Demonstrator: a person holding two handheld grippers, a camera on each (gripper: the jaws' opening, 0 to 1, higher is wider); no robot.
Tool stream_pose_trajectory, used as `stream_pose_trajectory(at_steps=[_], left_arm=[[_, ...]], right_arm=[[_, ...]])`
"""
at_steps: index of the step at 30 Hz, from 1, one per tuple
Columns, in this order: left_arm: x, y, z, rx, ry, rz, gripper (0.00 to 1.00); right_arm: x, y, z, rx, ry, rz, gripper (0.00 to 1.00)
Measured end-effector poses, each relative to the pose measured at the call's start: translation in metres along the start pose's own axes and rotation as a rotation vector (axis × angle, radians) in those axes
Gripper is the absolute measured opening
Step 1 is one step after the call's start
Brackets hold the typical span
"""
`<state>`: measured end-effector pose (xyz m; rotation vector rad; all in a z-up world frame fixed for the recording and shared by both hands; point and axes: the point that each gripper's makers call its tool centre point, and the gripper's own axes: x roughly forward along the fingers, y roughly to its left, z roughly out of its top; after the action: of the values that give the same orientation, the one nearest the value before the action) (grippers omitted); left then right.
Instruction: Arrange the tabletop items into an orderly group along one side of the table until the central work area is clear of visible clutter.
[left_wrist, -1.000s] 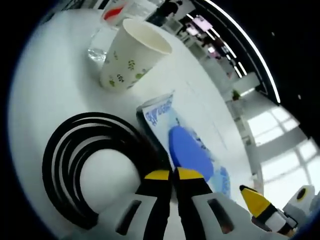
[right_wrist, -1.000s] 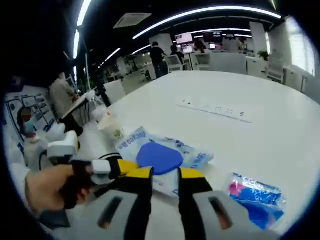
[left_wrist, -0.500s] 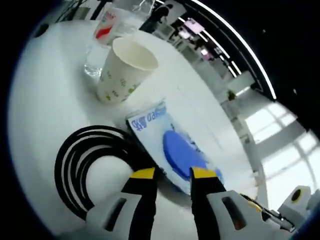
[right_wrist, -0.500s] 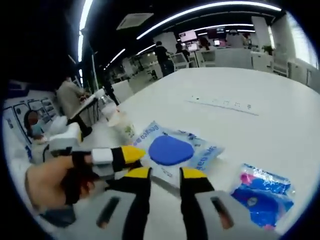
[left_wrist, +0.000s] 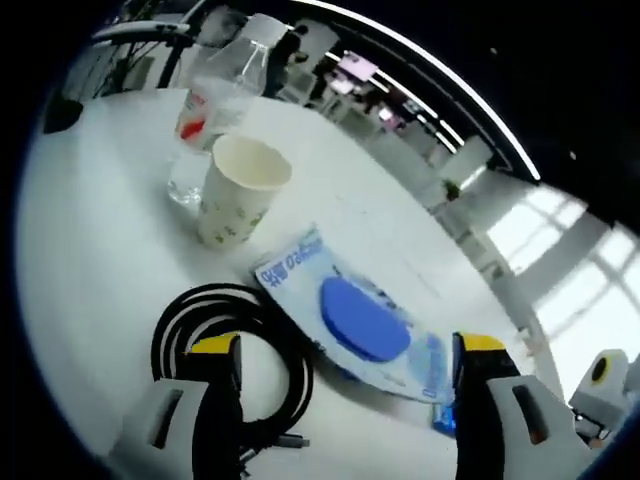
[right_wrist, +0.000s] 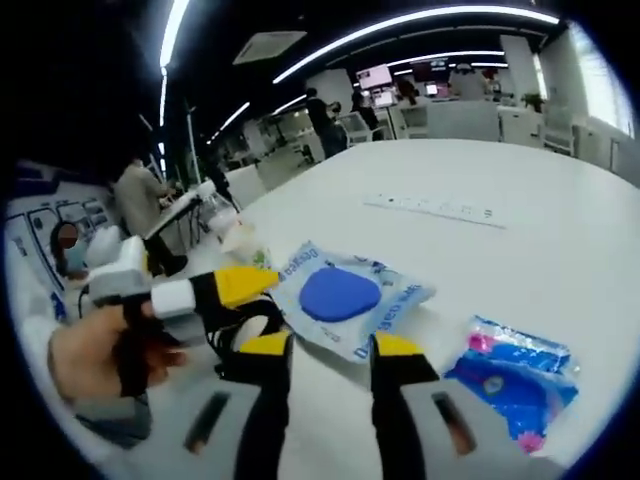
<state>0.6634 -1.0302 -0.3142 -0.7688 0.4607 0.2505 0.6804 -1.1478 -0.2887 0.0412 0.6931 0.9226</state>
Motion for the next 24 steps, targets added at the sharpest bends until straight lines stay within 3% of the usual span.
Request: stream_pose_trajectory(at_steps=[5, 12, 24], left_arm=[[-0.003, -0.008, -0.002, 0.027, 0.011, -0.039, 0.93], [-0.008, -0.012, 0.000, 0.050, 0.009, -0.055, 0.92], [-0.009, -0.039, -0.014, 0.192, 0.062, -0.135, 0.91]], right_arm=[[-0.010, -0.004, -0.003, 0.018, -0.009, -0.018, 0.34], [-0.021, -0.010, 0.002, 0.030, -0.036, -0.045, 0.34], [-0.042, -0.030, 0.004, 0.044, -0.071, -0.101, 0.36]])
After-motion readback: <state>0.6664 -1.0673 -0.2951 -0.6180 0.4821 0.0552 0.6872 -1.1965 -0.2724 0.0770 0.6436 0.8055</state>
